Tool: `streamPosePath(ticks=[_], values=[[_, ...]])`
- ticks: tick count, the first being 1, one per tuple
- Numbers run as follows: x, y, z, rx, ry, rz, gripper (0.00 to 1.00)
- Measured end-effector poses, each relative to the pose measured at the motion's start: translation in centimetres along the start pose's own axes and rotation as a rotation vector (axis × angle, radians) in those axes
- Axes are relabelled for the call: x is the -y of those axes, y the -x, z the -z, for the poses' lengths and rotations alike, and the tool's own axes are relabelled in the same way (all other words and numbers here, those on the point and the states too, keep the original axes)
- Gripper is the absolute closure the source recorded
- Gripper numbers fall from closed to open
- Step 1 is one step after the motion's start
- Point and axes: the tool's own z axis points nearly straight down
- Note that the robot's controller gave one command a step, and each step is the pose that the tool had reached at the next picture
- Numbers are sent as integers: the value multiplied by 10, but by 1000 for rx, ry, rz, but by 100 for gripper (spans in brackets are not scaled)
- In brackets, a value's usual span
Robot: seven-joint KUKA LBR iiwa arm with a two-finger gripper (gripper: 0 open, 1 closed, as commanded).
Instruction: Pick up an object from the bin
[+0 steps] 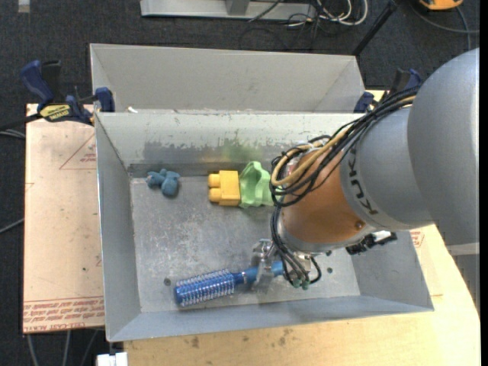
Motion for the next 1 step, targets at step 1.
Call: streamPosePath(ticks=[1], values=[[0,0,8,1,0,2,100]])
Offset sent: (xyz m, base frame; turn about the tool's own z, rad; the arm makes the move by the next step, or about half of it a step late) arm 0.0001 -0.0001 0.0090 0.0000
